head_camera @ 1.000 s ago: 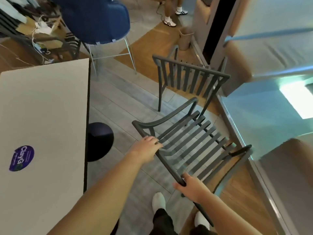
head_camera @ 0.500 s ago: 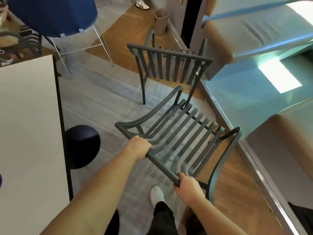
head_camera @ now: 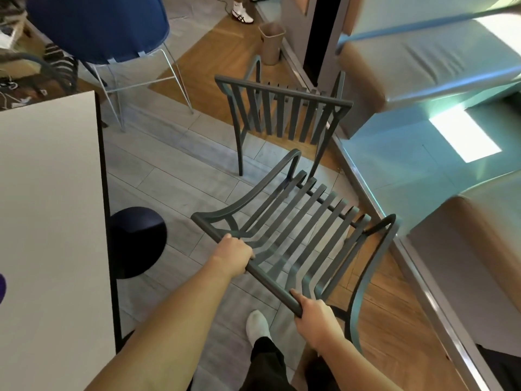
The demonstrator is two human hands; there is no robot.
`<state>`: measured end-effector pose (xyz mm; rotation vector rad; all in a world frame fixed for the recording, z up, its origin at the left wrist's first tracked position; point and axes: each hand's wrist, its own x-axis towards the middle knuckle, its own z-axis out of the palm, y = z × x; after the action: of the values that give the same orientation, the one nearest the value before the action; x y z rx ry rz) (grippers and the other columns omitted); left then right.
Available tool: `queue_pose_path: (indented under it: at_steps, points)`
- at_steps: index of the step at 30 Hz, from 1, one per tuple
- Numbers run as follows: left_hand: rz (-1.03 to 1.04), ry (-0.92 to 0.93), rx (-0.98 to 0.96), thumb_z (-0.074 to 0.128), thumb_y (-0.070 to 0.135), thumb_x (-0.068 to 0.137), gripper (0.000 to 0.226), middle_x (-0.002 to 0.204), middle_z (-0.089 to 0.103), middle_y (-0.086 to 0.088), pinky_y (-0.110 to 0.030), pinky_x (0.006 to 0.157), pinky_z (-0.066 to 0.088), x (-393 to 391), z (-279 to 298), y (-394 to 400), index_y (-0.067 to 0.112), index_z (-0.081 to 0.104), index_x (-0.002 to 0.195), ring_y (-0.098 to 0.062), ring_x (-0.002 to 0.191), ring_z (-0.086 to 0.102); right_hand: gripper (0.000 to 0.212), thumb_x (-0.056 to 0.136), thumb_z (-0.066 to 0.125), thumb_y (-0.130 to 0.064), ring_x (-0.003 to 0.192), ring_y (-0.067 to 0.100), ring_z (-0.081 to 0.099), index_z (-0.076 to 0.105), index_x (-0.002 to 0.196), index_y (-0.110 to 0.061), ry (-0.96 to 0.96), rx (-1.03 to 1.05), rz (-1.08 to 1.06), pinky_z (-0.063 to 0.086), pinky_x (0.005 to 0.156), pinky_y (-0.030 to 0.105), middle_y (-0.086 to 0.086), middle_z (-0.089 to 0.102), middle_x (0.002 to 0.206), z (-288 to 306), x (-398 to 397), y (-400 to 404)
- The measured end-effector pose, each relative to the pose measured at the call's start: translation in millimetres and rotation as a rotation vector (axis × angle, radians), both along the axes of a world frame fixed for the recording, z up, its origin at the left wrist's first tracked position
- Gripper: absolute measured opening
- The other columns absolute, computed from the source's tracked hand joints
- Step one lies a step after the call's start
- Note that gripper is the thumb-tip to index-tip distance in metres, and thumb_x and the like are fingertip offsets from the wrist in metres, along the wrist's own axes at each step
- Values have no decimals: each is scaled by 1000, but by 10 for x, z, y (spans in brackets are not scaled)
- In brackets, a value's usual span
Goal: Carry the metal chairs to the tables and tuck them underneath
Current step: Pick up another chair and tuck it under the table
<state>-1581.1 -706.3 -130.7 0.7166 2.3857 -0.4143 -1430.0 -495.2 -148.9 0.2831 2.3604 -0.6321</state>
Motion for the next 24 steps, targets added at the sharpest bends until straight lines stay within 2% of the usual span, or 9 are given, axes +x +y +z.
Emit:
queue_pose_path:
  at_steps: [8,15,19,24]
  points:
    - [128,-50,32,64,37,101,40,130,69,-4,-39,104,35,531,-36,400,33,62,141,-28,130,53,66,97,53,-15,104,14,69,39,153,-46,-11,75,108,56,96,31,-6,70,118,75,202,566]
    - [327,-62,46,62,33,102,36,127,69,-2,-39,105,36,973,-40,971,32,65,138,-26,125,57,63,100,42,-10,112,20,65,40,153,-43,3,134,290,53,98,35,0,65,122,182,183,1311]
    - [465,-65,24,64,40,100,43,135,67,-2,-40,106,35,1203,-107,1302,38,60,143,-26,135,54,65,98,43,-7,109,21,67,39,154,-40,13,147,435,55,97,36,1,67,121,200,143,1695]
    - [599,-59,35,62,49,98,44,132,68,3,-40,101,34,1443,-173,1727,41,59,141,-23,129,57,60,95,52,-17,103,23,69,45,149,-41,64,114,554,59,89,39,2,71,115,162,85,2173]
